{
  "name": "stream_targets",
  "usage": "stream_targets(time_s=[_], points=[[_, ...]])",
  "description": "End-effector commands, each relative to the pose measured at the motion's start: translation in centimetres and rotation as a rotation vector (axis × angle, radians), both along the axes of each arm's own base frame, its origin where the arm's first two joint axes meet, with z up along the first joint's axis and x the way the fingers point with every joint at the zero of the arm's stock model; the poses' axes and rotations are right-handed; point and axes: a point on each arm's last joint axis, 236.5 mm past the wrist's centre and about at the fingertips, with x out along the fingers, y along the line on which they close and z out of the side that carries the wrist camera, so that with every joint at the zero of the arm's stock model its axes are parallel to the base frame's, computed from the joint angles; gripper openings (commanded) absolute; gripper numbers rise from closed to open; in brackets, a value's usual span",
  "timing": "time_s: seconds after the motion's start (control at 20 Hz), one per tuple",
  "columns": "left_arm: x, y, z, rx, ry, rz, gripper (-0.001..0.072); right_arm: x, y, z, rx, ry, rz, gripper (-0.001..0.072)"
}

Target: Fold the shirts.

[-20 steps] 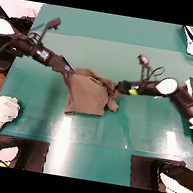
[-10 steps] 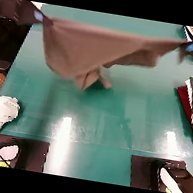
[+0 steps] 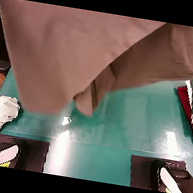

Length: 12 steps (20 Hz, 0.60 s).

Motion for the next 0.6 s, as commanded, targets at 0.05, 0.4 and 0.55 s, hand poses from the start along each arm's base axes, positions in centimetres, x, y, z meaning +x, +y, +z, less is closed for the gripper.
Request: stream_targets(time_s=[0.05, 0.4, 0.55], points=[[6.7, 3.0, -10.0, 0.065, 0.244, 0.142, 0.0028, 4.1, 1.6, -7.0, -0.015, 0.300, 0.073, 0.0019], [16.7, 3.9, -32.4, 0.008, 0.811, 0.226, 0.0029, 11.9, 5.8, -26.2, -0.002, 0.740, 0.136, 0.0019], [18.5, 4.2, -35.1, -0.022, 0.869, 0.279, 0.0464, 14.4, 5.8, -29.7, 0.031, 0.749, 0.090, 0.0019]])
